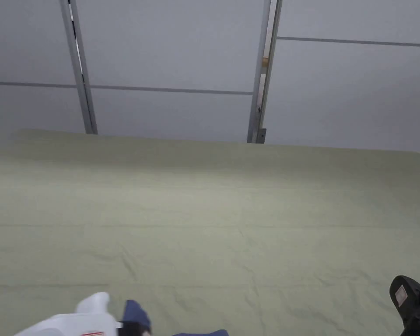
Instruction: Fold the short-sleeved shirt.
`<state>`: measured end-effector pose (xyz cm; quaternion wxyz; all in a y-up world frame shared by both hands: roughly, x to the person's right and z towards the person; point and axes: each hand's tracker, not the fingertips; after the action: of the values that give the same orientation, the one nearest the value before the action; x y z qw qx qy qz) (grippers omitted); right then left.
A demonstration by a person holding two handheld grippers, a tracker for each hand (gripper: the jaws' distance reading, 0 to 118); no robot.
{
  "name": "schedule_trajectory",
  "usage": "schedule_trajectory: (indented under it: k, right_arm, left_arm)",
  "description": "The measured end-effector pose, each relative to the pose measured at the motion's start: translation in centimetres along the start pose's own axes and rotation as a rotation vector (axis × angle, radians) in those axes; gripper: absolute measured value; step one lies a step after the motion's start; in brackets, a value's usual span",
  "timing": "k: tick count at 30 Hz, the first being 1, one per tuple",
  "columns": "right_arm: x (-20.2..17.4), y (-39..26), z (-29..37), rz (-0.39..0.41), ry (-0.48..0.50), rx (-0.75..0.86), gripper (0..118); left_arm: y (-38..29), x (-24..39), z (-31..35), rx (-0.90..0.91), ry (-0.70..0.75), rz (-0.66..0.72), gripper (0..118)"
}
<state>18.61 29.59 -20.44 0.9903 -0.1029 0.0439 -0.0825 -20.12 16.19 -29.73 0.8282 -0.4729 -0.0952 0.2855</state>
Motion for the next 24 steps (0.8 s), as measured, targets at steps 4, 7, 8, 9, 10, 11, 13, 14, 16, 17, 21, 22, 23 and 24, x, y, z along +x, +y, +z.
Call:
schedule_trajectory:
  k: [4,7,8,9,10,11,13,14,16,17,21,22,23,24]
  right_arm:
    - [1.5,0.0,0.8,-0.015,-0.036,0.002,2]
    - [2.7,0.0,1.4,-0.036,-0.07,-0.006,2]
    - [3.0,0.0,1.6,-0.037,-0.076,-0.004,2]
    - [3.3,0.0,1.8,-0.037,-0.083,-0.002,2]
    - [3.6,0.1,1.8,-0.037,-0.094,-0.003,2]
    - [3.8,0.1,1.8,-0.042,-0.1,-0.007,2]
    - [4.2,0.0,1.7,-0.06,-0.103,-0.011,2]
    - [4.2,-0.1,1.7,-0.066,-0.105,-0.01,2]
    - [4.1,-0.3,1.6,-0.072,-0.109,-0.011,2]
    - [4.0,-0.4,1.6,-0.076,-0.108,-0.01,2]
    - [3.3,-0.7,1.4,-0.079,-0.087,-0.011,2]
    - [3.1,-0.8,1.3,-0.075,-0.085,-0.013,2]
    - [2.9,-0.8,1.3,-0.072,-0.081,-0.015,2]
    - [2.9,-0.9,1.2,-0.071,-0.077,-0.017,2]
  left_arm:
    - [-1.7,5.5,-7.8,-0.072,0.103,-0.165,10]
    - [-3.2,8.5,-10.8,-0.077,0.149,-0.241,45]
    - [-3.4,8.9,-10.7,-0.102,0.065,-0.232,81]
    - [-3.5,9.1,-10.3,-0.121,-0.04,-0.209,103]
    - [-3.6,9.1,-9.7,-0.142,-0.166,-0.175,105]
    - [-3.3,9.1,-8.6,-0.128,-0.252,-0.144,103]
    - [-2.7,9.2,-6.1,0.016,-0.201,-0.156,102]
    - [-2.1,9.4,-4.5,0.109,-0.14,-0.201,98]
    - [-1.9,9.4,-2.2,0.301,0.059,-0.361,75]
    - [-2.1,9.3,-1.8,0.365,0.146,-0.426,67]
    - [-3.8,8.7,-3.2,0.325,0.32,-0.63,3]
    - [-4.4,8.5,-3.9,0.265,0.279,-0.635,3]
    - [-5.6,8.4,-4.9,0.228,0.253,-0.626,3]
    - [-6.9,8.4,-6.0,0.195,0.236,-0.617,3]
